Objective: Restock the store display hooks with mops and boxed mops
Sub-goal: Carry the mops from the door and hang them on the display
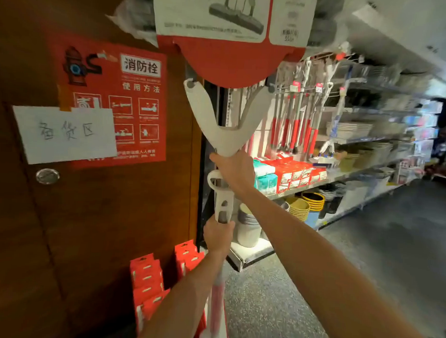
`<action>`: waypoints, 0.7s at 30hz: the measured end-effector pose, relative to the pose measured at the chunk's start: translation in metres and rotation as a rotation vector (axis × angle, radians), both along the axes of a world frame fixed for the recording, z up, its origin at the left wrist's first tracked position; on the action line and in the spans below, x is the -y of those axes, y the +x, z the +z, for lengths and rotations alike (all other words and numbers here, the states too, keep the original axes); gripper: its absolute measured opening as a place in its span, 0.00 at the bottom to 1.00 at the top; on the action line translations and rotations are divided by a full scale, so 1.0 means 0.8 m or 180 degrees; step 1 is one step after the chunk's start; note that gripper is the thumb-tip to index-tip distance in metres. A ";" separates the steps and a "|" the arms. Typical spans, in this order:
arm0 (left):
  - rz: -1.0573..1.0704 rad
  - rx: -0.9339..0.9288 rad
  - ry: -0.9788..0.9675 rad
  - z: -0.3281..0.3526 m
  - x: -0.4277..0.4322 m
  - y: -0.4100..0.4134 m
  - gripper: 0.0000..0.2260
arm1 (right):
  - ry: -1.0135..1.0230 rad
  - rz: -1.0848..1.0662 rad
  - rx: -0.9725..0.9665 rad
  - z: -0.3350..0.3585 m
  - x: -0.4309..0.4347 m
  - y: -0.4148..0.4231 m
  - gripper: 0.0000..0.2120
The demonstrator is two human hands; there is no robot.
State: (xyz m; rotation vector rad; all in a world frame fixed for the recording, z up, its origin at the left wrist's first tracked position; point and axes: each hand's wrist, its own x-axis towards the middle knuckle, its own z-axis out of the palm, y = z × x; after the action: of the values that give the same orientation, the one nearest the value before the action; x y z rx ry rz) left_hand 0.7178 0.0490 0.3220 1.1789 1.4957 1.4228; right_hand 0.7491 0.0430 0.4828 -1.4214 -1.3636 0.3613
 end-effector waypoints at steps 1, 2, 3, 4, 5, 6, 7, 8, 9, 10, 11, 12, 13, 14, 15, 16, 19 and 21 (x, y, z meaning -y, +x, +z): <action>-0.0050 -0.0019 0.0013 0.003 -0.010 0.022 0.12 | -0.0003 -0.0065 -0.0020 0.003 -0.009 0.023 0.13; -0.0091 -0.0018 0.0030 0.007 -0.022 0.046 0.13 | -0.0002 -0.0115 -0.0045 0.007 -0.021 0.048 0.13; -0.0131 -0.0025 0.0061 0.012 -0.034 0.070 0.12 | 0.0014 -0.0139 -0.0085 0.011 -0.034 0.072 0.12; -0.0159 -0.0041 0.0102 0.018 -0.047 0.092 0.11 | 0.0043 -0.0153 -0.0137 0.016 -0.049 0.096 0.12; -0.0168 -0.0062 0.0140 0.023 -0.064 0.116 0.12 | 0.0082 -0.0167 -0.0202 0.021 -0.065 0.119 0.13; -0.0170 -0.0097 0.0162 0.027 -0.082 0.138 0.13 | 0.0116 -0.0189 -0.0264 0.025 -0.081 0.141 0.13; -0.0188 -0.0135 0.0170 0.033 -0.102 0.160 0.14 | 0.0149 -0.0223 -0.0318 0.032 -0.097 0.163 0.14; -0.0209 -0.0168 0.0173 0.038 -0.124 0.181 0.14 | 0.0175 -0.0262 -0.0357 0.038 -0.112 0.185 0.15; -0.0245 -0.0187 0.0194 0.043 -0.145 0.202 0.13 | 0.0200 -0.0315 -0.0370 0.044 -0.128 0.207 0.14; -0.0306 -0.0209 0.0244 0.049 -0.164 0.223 0.12 | 0.0247 -0.0353 -0.0354 0.051 -0.142 0.229 0.12; -0.0365 -0.0267 0.0270 0.054 -0.182 0.242 0.10 | 0.0277 -0.0391 -0.0332 0.058 -0.155 0.250 0.10; -0.0402 -0.0348 0.0285 0.060 -0.199 0.260 0.08 | 0.0285 -0.0440 -0.0316 0.064 -0.169 0.270 0.10; -0.0407 -0.0406 0.0274 0.066 -0.215 0.280 0.08 | 0.0299 -0.0469 -0.0301 0.070 -0.185 0.292 0.10; -0.0408 -0.0432 0.0267 0.069 -0.230 0.299 0.07 | 0.0305 -0.0481 -0.0282 0.073 -0.198 0.311 0.10; -0.0404 -0.0391 0.0292 0.073 -0.247 0.322 0.07 | 0.0314 -0.0482 -0.0274 0.077 -0.216 0.336 0.10; -0.0416 -0.0319 0.0306 0.075 -0.263 0.342 0.08 | 0.0322 -0.0461 -0.0261 0.079 -0.231 0.356 0.10; -0.0498 -0.0351 0.0281 0.081 -0.315 0.409 0.08 | 0.0335 -0.0416 -0.0195 0.085 -0.280 0.420 0.10; -0.0455 -0.0365 0.0327 0.082 -0.352 0.453 0.07 | 0.0370 -0.0363 -0.0112 0.091 -0.313 0.462 0.09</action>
State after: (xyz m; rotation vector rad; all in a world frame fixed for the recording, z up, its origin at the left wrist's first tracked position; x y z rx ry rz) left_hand 1.0798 0.3309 0.3879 1.4225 1.3982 1.3686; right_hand 1.1190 0.2933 0.5559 -1.3832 -1.2491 0.2278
